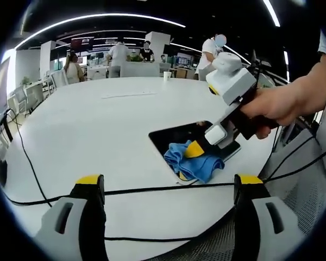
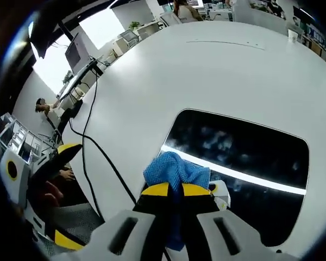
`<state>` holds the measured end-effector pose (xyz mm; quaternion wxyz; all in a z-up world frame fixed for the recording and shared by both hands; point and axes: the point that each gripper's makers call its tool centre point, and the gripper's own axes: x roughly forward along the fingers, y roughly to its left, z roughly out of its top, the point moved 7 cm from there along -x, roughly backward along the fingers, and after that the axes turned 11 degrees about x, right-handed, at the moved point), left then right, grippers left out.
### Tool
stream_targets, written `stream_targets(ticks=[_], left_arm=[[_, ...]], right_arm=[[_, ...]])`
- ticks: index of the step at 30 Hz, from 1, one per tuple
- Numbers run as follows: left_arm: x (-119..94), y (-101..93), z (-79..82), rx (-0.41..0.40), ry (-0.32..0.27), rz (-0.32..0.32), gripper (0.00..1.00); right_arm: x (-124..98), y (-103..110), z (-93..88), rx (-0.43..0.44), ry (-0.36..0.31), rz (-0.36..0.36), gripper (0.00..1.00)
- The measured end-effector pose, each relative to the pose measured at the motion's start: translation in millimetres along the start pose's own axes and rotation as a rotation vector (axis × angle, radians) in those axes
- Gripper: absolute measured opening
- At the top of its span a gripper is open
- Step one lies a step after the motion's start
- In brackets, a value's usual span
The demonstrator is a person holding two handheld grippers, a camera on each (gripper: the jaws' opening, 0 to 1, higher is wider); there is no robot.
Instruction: Wipe the mirror surface with the cleaning cloth until all visible marks leave the cleaned area.
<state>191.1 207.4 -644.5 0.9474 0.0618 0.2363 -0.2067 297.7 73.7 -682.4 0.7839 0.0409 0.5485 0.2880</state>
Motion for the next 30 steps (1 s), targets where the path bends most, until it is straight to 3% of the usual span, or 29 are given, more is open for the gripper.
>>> stream_targets(ticks=[13, 30], left_arm=[[3.8, -5.1, -0.6, -0.003, 0.032, 0.009, 0.98], [1.7, -1.6, -2.6, -0.011, 0.032, 0.016, 0.98]], right_arm=[[-0.1, -3.0, 1.6, -0.025, 0.022, 0.041, 0.01], [0.3, -0.7, -0.2, -0.005, 0.007, 0.025, 0.01]])
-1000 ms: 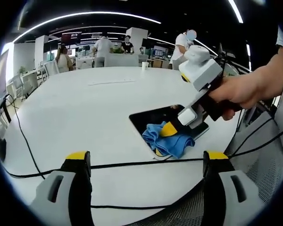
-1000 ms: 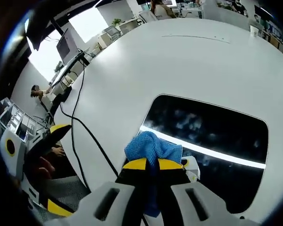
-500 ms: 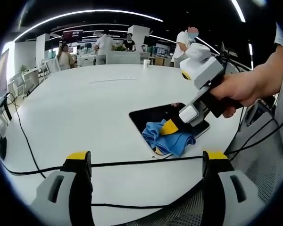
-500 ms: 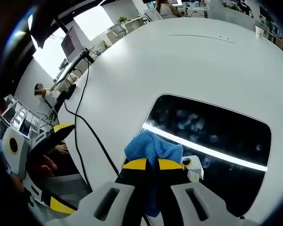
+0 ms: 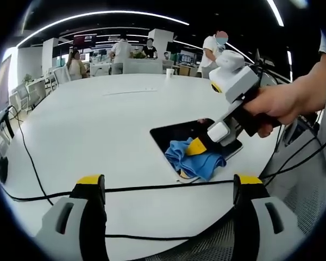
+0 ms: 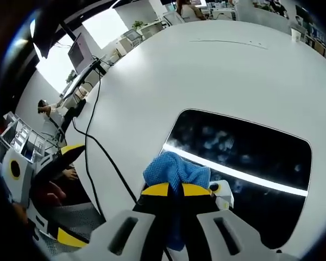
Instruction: Wipe the mirror surface with the cleaning cloth until all visible marks leave the cleaned area.
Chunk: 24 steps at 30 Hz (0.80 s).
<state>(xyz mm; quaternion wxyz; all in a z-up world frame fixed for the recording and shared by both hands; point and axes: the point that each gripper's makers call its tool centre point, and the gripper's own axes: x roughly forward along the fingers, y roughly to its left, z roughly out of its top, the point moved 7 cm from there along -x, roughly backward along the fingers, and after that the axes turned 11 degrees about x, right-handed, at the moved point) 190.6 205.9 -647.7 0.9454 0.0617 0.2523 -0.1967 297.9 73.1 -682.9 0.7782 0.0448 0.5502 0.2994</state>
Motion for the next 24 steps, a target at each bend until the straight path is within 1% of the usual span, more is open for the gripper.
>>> stream_targets(ticks=[3, 8, 10, 11, 13, 16, 18, 22, 24], left_arm=[[-0.7, 1.8, -1.1, -0.002, 0.004, 0.008, 0.98], [-1.1, 0.9, -1.4, 0.002, 0.011, 0.009, 0.98], [-1.1, 1.0, -1.8, 0.002, 0.015, 0.011, 0.98], [-1.2, 0.9, -1.8, 0.002, 0.017, 0.011, 0.98], [-1.2, 0.6, -1.6, 0.004, 0.017, 0.01, 0.98], [-1.0, 1.0, -2.2, 0.007, 0.021, 0.012, 0.98], [-0.9, 1.0, -2.5, 0.006, 0.022, 0.011, 0.98], [-1.2, 1.9, -2.3, 0.003, 0.015, 0.018, 0.98], [-1.9, 4.3, -2.8, 0.005, 0.012, 0.027, 0.99]], right_arm=[[1.3, -0.3, 0.5, 0.006, -0.003, -0.005, 0.01], [-1.0, -0.4, 0.1, 0.042, -0.003, 0.0, 0.01], [-0.8, 1.8, -2.3, 0.061, 0.012, 0.01, 0.01], [-0.4, 3.2, -3.4, 0.06, 0.017, 0.011, 0.01], [1.1, 5.4, -3.9, 0.015, 0.011, -0.002, 0.01], [-0.2, 7.3, -3.9, 0.029, 0.005, -0.002, 0.01], [0.2, 8.9, -1.2, 0.028, -0.001, -0.004, 0.01], [9.9, 9.3, 12.8, -0.007, -0.032, -0.019, 0.01], [15.0, 8.2, 20.5, 0.003, -0.04, -0.027, 0.0]])
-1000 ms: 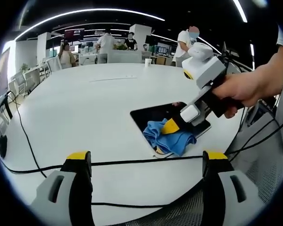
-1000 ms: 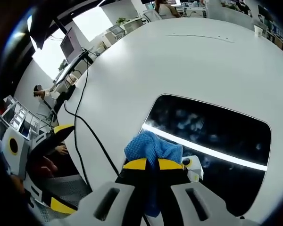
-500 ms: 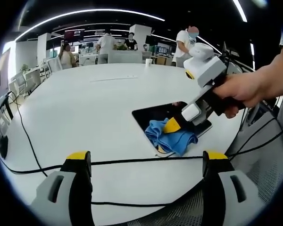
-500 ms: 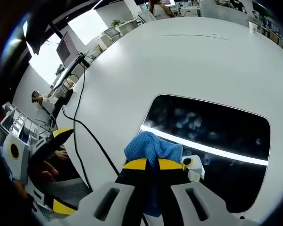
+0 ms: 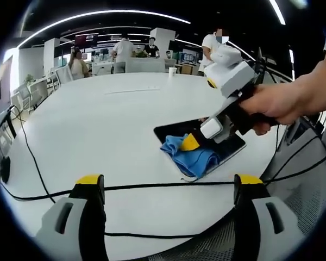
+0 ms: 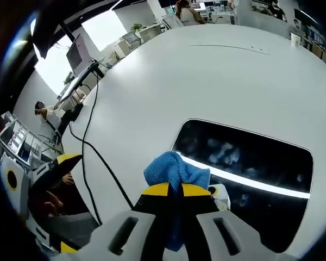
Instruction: Wipe the mirror surface with the cleaning cloth until all visible marks leave the cleaned area.
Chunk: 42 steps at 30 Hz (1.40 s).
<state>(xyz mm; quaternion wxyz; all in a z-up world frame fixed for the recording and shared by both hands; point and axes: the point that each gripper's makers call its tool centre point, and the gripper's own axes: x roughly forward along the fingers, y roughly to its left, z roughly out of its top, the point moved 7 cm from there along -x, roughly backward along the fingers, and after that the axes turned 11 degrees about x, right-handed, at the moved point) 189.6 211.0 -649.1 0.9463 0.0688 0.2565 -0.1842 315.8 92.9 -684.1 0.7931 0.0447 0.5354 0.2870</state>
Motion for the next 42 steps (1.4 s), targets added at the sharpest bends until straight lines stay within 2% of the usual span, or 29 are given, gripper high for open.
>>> stream_targets(ticks=[8, 13, 15, 18, 19, 20, 21, 24, 27, 34, 38, 42], left_arm=[[-0.9, 4.6, -3.2, -0.002, 0.013, 0.019, 0.99], [0.0, 3.3, -5.1, 0.017, 0.028, 0.0, 0.99], [-0.3, 5.0, -5.5, 0.026, 0.022, 0.003, 0.99], [-1.5, 8.4, -9.6, 0.039, 0.043, 0.007, 0.99], [-1.5, 9.0, -9.4, 0.038, 0.038, 0.012, 0.99], [-2.6, 10.5, -5.8, 0.039, -0.001, 0.029, 0.99], [-4.9, 11.2, -4.4, 0.034, -0.004, 0.041, 0.99], [-5.5, 11.0, -4.2, 0.034, 0.006, 0.046, 0.99], [-6.3, 11.3, -0.5, 0.046, -0.021, 0.051, 0.99], [-4.9, 8.7, 2.4, 0.04, -0.046, 0.037, 0.99], [-5.0, 10.4, 2.2, 0.021, -0.053, 0.043, 0.98], [-5.6, 11.3, 2.4, 0.017, -0.054, 0.049, 0.98]], right_arm=[[11.7, 0.0, 28.4, -0.044, -0.037, -0.032, 0.0], [9.3, -1.1, 39.4, -0.048, -0.043, -0.039, 0.0], [14.5, -2.4, 45.8, -0.067, -0.058, -0.046, 0.0], [19.2, -0.2, 52.8, -0.084, -0.068, -0.057, 0.0], [19.7, -1.4, 55.0, -0.082, -0.07, -0.053, 0.0], [23.3, -2.5, 58.1, -0.008, -0.076, -0.03, 0.0], [22.5, -3.3, 57.7, 0.036, -0.061, -0.028, 0.0], [24.2, -7.1, 59.9, 0.008, -0.055, -0.018, 0.0], [21.6, -5.5, 58.4, -0.005, -0.052, -0.017, 0.0], [28.2, -5.7, 61.9, -0.033, -0.043, -0.046, 0.0], [21.8, -8.5, 60.9, 0.005, -0.038, -0.051, 0.0], [21.5, -11.5, 60.6, -0.031, -0.031, -0.071, 0.0]])
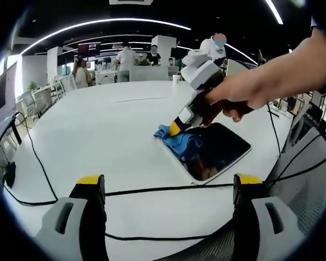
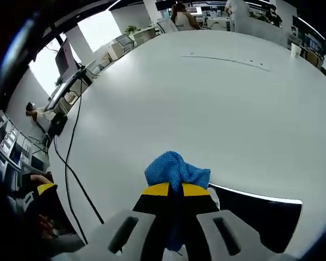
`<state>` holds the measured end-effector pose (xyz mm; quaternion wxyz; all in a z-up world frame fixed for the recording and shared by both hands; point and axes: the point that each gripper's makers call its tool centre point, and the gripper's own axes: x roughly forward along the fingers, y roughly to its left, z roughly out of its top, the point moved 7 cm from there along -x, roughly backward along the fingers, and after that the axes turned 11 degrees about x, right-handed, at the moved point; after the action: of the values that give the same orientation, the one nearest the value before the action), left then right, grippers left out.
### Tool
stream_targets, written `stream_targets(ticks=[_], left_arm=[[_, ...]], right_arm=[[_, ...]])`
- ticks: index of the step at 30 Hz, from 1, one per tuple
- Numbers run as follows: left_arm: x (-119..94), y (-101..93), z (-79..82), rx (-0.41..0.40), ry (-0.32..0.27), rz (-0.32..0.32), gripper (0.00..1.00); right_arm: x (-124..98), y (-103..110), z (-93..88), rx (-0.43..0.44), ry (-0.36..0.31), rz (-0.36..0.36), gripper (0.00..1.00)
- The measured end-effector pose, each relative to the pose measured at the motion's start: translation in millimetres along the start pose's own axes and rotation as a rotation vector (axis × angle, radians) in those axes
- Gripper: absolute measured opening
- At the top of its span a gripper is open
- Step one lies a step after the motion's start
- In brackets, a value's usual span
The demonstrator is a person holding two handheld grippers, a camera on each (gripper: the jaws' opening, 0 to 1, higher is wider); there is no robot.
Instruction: Wipe the mirror surface with the cleaning cloth until all visible marks leave the cleaned area.
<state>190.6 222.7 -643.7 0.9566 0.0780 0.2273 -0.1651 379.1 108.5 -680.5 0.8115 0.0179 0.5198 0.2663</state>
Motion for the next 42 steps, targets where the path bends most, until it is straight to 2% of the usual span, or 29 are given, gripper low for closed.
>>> stream_targets(ticks=[4, 11, 17, 31, 35, 42], left_arm=[[0.0, 0.2, 0.4, 0.001, -0.004, 0.001, 0.97], [0.1, 0.2, 0.6, -0.008, -0.008, -0.001, 0.98], [0.6, 0.6, 0.4, -0.011, -0.009, -0.001, 0.99], [1.0, 0.3, -0.1, 0.005, 0.0, -0.002, 0.99], [1.6, -2.9, -0.2, 0.005, 0.008, -0.022, 0.99], [1.1, -4.3, 1.2, 0.009, 0.01, -0.018, 0.99]], right_arm=[[6.1, -3.7, 2.6, 0.019, 0.002, -0.002, 0.0], [-1.2, -8.5, -1.9, 0.001, -0.005, -0.01, 0.0], [1.5, -19.0, -0.6, 0.007, -0.008, -0.011, 0.0], [-15.3, -35.2, -5.3, 0.013, 0.009, -0.028, 0.01], [-19.9, -42.5, -5.5, -0.003, 0.021, -0.03, 0.01], [-19.4, -41.1, -4.6, 0.029, 0.025, -0.047, 0.01]])
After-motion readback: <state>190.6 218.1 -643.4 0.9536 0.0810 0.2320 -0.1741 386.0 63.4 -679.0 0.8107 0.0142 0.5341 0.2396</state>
